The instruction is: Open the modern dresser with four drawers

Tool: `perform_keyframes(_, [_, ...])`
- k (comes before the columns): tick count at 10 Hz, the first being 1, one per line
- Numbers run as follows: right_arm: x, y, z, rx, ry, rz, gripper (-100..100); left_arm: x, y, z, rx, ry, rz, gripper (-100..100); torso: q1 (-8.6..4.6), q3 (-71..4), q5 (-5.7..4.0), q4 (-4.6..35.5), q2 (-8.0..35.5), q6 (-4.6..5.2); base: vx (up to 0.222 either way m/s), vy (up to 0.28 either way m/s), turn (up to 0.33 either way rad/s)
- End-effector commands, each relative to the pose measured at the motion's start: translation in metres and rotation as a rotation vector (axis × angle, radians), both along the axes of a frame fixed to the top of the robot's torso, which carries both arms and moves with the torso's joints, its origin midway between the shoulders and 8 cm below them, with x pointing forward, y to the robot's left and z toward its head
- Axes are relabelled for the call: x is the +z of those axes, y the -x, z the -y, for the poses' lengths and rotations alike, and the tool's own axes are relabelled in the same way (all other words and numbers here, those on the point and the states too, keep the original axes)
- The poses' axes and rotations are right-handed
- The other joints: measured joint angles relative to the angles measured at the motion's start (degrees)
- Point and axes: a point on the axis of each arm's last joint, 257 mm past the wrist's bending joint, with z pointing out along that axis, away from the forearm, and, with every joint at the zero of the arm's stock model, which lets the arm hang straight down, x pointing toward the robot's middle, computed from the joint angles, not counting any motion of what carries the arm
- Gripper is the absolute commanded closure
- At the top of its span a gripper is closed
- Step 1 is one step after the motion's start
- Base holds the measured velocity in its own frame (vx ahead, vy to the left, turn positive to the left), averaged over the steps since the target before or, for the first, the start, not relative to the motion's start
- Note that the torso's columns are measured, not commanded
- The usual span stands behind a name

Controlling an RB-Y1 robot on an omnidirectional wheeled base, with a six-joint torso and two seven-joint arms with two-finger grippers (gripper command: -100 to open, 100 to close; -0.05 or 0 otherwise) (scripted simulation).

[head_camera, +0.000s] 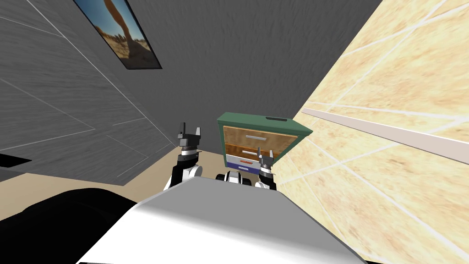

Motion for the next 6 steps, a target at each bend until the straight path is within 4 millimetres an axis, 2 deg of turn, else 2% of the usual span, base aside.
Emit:
perform_keyframes(1, [-0.017,0.001,-0.003,0.038,-0.084,-0.020,-100,0.000,0.000,0.000,0.000,0.000,0.000,0,-0.02,0.0,0.00,0.0,0.0,0.00,0.028,0.025,0.059])
perform_keyframes(3, [-0.017,0.001,-0.003,0.059,-0.122,-0.016,-100,0.000,0.000,0.000,0.000,0.000,0.000,0,-0.07,0.0,-0.01,0.0,0.1,0.00,0.011,0.011,0.011])
perform_keyframes(4, [-0.033,0.001,-0.005,0.077,-0.170,-0.038,-100,0.000,0.000,0.000,0.000,0.000,0.000,0,-0.08,0.1,-0.02,0.0,0.1,0.00,0.017,0.011,0.043])
perform_keyframes(6, [-0.033,0.001,-0.005,0.097,-0.208,-0.034,-100,0.000,0.000,0.000,0.000,0.000,0.000,0,0.00,0.0,0.00,0.0,0.0,0.00,0.025,0.022,0.010])
